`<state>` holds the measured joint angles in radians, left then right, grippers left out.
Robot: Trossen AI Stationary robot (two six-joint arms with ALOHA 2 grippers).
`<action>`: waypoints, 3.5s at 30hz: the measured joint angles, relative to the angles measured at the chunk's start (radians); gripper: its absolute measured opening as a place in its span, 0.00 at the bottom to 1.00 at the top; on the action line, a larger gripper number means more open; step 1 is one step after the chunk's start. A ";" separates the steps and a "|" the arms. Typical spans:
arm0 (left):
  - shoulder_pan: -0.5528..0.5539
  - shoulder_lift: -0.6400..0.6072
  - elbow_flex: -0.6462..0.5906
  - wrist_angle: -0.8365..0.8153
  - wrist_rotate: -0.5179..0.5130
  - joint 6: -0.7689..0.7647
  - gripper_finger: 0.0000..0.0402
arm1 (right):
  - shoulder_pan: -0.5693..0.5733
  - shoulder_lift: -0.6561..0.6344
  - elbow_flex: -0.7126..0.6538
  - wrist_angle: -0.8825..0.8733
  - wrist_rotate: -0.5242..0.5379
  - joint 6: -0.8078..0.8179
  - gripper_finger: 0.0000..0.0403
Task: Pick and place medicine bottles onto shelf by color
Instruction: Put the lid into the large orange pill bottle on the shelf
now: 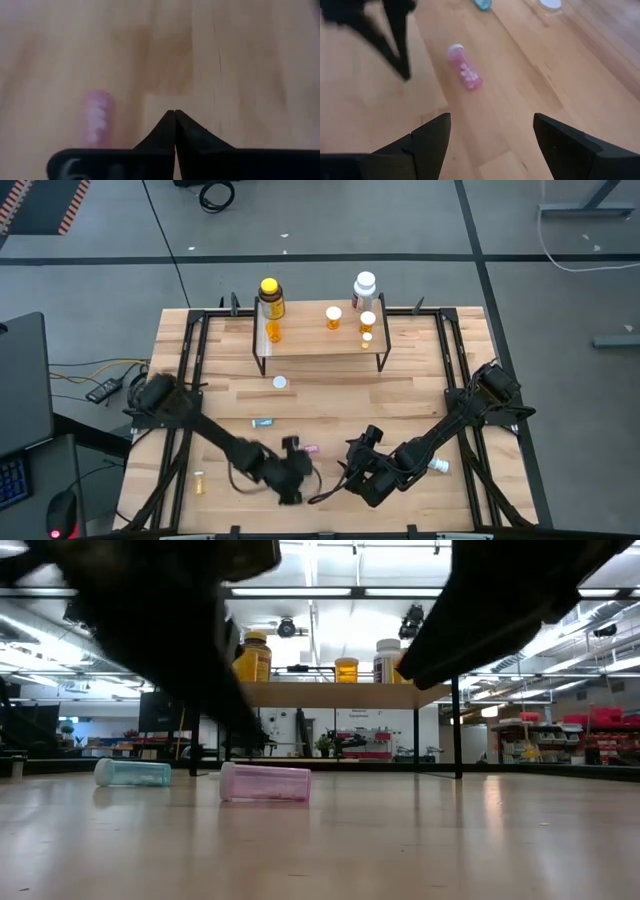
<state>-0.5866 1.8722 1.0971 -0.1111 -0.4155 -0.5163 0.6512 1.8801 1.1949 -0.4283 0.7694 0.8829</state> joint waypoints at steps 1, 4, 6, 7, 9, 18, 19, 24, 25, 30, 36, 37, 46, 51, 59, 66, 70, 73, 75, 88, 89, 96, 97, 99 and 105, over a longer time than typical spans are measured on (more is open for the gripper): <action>0.009 -0.045 -0.050 0.054 0.000 0.007 0.01 | 0.002 0.000 0.000 -0.011 0.001 0.010 0.73; 0.039 -0.196 -0.221 0.237 0.032 0.035 0.01 | 0.004 0.000 0.000 -0.032 0.019 0.040 0.73; 0.062 -0.308 -0.353 0.351 0.066 0.049 0.01 | 0.004 0.000 0.000 -0.028 0.053 0.042 0.73; 0.074 -0.356 -0.413 0.418 0.081 0.051 0.00 | 0.003 0.000 0.000 -0.023 0.079 0.041 0.73; 0.091 -0.455 -0.534 0.530 0.094 0.049 0.00 | -0.005 0.000 0.000 -0.003 0.124 0.032 0.73; 0.106 -0.795 -0.859 0.726 0.039 0.104 0.01 | -0.175 0.000 -0.002 0.147 0.000 -0.220 0.73; 0.106 -0.821 -0.876 0.730 0.017 0.122 0.02 | -0.198 0.000 -0.003 0.173 -0.002 -0.259 0.73; 0.106 -0.907 -0.931 0.725 -0.095 0.187 0.04 | -0.331 0.015 -0.005 0.378 -0.140 -0.421 0.73; 0.106 -0.914 -0.934 0.728 -0.097 0.184 0.04 | -0.354 0.021 -0.013 0.423 -0.171 -0.454 0.73; 0.094 -0.932 -0.941 0.724 -0.097 0.164 0.02 | -0.444 0.100 -0.031 0.620 -0.239 -0.559 0.73; 0.081 -0.954 -0.943 0.710 -0.101 0.183 0.03 | -0.503 0.206 -0.031 0.744 -0.249 -0.629 0.73; 0.080 -0.954 -0.941 0.713 -0.105 0.187 0.04 | -0.509 0.220 -0.031 0.778 -0.248 -0.633 0.73; 0.079 -0.992 -0.942 0.701 -0.115 0.249 0.01 | -0.576 0.271 -0.020 0.858 -0.317 -0.618 0.73; 0.080 -1.041 -0.941 0.695 -0.120 0.268 0.03 | -0.597 0.282 -0.005 0.863 -0.329 -0.639 0.74; 0.079 -1.180 -0.941 0.537 -0.133 0.280 0.03 | -0.620 0.282 -0.004 0.879 -0.349 -0.646 0.77; 0.079 -1.273 -0.941 0.435 -0.134 0.278 0.02 | -0.622 0.282 -0.005 0.905 -0.337 -0.650 0.79; 0.082 -1.286 -0.941 0.387 -0.141 0.278 0.04 | -0.628 0.282 -0.005 0.922 -0.332 -0.658 0.79; 0.089 -1.286 -0.941 0.389 -0.157 0.281 0.05 | -0.631 0.282 -0.005 0.922 -0.341 -0.658 0.79; 0.093 -1.286 -0.941 0.389 -0.160 0.291 0.04 | -0.634 0.282 -0.005 0.923 -0.338 -0.670 0.79; 0.093 -1.286 -0.941 0.395 -0.217 0.339 0.05 | -0.617 0.282 -0.005 0.932 -0.365 -0.702 0.79; 0.093 -1.286 -0.940 0.397 -0.233 0.348 0.05 | -0.616 0.282 -0.005 0.938 -0.361 -0.703 0.79; 0.093 -1.342 -0.939 0.407 -0.265 0.372 0.02 | -0.642 0.285 0.002 0.968 -0.361 -0.676 0.79; 0.093 -1.348 -0.939 0.407 -0.265 0.373 0.02 | -0.644 0.296 0.015 0.977 -0.368 -0.674 0.79; 0.093 -1.358 -0.939 0.403 -0.265 0.372 0.02 | -0.643 0.326 0.048 0.972 -0.377 -0.676 0.79; 0.077 -1.358 -0.939 0.347 -0.263 0.326 0.06 | -0.633 0.423 0.218 0.796 -0.313 -0.744 0.79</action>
<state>-0.5093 0.5144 0.1581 0.2356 -0.6781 -0.1906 0.0181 2.3032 1.4125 0.3674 0.4561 0.1394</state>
